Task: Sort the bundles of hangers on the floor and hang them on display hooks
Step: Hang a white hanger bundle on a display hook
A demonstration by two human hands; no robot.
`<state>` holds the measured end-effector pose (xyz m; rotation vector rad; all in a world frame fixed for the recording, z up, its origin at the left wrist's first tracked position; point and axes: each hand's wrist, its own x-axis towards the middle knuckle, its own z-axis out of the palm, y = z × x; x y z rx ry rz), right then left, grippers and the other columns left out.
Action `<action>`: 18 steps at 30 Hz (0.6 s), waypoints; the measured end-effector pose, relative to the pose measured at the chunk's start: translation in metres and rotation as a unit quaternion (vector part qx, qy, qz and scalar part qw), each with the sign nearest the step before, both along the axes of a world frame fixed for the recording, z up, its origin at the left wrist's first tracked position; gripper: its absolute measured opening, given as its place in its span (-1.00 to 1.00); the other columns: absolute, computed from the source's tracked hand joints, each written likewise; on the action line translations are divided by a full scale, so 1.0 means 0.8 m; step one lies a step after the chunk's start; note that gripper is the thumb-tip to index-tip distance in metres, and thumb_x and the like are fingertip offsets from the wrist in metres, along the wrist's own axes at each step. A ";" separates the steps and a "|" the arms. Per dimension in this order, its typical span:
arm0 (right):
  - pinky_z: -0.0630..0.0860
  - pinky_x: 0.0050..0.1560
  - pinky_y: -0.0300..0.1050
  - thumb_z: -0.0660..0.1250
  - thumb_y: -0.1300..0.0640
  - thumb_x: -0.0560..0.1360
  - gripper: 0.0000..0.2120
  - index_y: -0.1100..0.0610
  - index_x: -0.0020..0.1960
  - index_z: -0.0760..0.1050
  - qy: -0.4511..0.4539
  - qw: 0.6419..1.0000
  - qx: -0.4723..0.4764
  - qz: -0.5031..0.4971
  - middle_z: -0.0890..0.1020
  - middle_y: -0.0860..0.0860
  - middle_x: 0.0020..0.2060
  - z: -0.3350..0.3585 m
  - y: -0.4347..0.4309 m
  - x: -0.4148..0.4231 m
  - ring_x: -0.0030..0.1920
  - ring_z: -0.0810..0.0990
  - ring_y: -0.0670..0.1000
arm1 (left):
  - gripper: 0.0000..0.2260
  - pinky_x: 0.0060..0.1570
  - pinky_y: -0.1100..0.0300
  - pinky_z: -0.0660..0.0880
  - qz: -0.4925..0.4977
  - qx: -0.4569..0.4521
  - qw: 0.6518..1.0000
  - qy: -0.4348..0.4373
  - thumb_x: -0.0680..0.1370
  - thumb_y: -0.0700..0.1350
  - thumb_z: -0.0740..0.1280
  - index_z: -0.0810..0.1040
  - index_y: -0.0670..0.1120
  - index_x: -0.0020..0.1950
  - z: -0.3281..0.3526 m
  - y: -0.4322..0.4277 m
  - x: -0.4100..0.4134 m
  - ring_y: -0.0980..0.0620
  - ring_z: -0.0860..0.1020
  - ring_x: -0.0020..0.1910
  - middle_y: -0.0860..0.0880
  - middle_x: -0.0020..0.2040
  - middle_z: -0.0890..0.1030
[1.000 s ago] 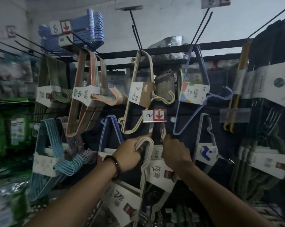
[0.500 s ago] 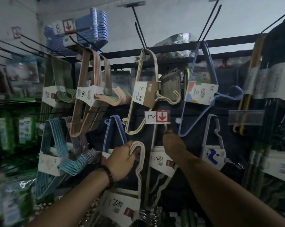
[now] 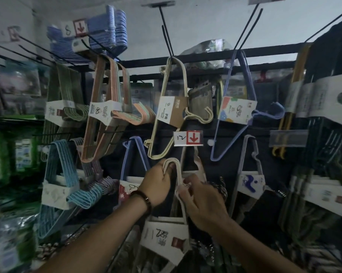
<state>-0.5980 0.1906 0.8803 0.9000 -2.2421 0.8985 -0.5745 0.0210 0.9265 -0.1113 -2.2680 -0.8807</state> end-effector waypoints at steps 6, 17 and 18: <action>0.67 -0.11 0.09 0.10 -0.05 0.69 -0.79 -0.12 0.31 0.25 -0.060 0.995 0.060 -0.059 0.65 -0.01 -0.05 -0.017 -0.013 0.005 -0.12 0.67 0.03 | -0.72 0.12 0.14 0.52 0.002 0.074 0.997 -0.009 0.71 0.11 0.16 0.50 0.00 0.31 0.011 0.012 -0.004 -0.02 0.63 0.12 0.04 0.07 0.64; 0.66 -0.37 -0.02 0.17 -0.03 0.68 -0.87 -0.07 0.09 0.20 -0.118 0.985 -0.027 -0.120 0.66 0.03 -0.25 0.020 0.036 -0.005 -0.33 0.69 -0.02 | -0.51 0.22 0.40 0.45 -0.108 -0.061 0.989 -0.075 0.67 0.10 0.30 0.30 0.09 0.59 -0.027 0.002 0.040 0.35 0.54 0.23 0.28 0.23 0.58; 0.65 -0.38 -0.01 0.13 -0.04 0.69 -0.88 -0.06 0.07 0.18 -0.111 0.986 -0.038 -0.118 0.66 0.03 -0.29 0.024 0.034 0.001 -0.36 0.69 -0.02 | -0.51 0.26 0.37 0.47 -0.120 -0.067 0.988 -0.066 0.68 0.07 0.30 0.30 0.11 0.60 -0.029 0.003 0.042 0.33 0.54 0.26 0.24 0.28 0.61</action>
